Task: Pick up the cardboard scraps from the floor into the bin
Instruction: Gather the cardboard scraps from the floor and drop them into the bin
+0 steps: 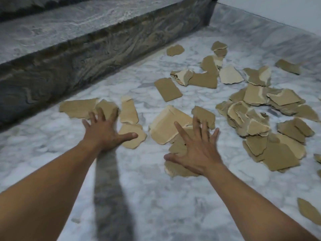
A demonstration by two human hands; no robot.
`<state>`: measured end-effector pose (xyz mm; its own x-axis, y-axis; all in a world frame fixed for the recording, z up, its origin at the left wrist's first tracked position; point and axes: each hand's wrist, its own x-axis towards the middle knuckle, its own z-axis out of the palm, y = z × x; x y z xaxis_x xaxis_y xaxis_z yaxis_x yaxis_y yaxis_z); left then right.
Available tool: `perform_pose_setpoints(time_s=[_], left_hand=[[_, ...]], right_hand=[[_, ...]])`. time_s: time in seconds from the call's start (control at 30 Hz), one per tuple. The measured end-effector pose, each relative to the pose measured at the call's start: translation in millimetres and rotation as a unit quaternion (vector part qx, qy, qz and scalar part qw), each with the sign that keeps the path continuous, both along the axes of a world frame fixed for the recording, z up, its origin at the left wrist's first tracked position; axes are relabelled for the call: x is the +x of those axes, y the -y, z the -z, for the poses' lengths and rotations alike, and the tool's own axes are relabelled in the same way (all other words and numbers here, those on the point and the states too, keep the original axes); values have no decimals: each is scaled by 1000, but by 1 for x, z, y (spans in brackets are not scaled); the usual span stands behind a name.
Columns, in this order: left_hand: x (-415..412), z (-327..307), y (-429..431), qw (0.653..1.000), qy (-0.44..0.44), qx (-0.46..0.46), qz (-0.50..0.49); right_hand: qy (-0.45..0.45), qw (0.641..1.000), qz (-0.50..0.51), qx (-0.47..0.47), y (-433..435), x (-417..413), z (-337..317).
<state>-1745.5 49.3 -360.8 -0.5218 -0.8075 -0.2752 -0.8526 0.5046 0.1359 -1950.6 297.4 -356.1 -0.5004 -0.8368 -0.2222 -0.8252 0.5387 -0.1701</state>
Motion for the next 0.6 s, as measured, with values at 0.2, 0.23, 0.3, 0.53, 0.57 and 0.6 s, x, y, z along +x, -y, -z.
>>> perform_pose_setpoints(time_s=[0.2, 0.23, 0.3, 0.53, 0.57, 0.6], left_hand=[[-54, 1, -37, 995, -63, -78, -5], [-59, -3, -41, 995, -65, -74, 1], [-68, -13, -46, 997, -58, -50, 11], [-117, -31, -63, 990, -103, -83, 45], [-124, -31, -62, 990, -106, -96, 14], [-131, -28, -61, 989, -114, -84, -28]], right_hand=[[-7, 999, 35, 7, 41, -39, 5], [-24, 999, 30, 7, 46, -43, 4], [-50, 999, 4, 19, 52, -54, -4], [-12, 999, -23, -47, 38, -121, -35], [-42, 997, 24, -68, 30, -137, -38], [-77, 990, 98, -71, 20, -156, -40]])
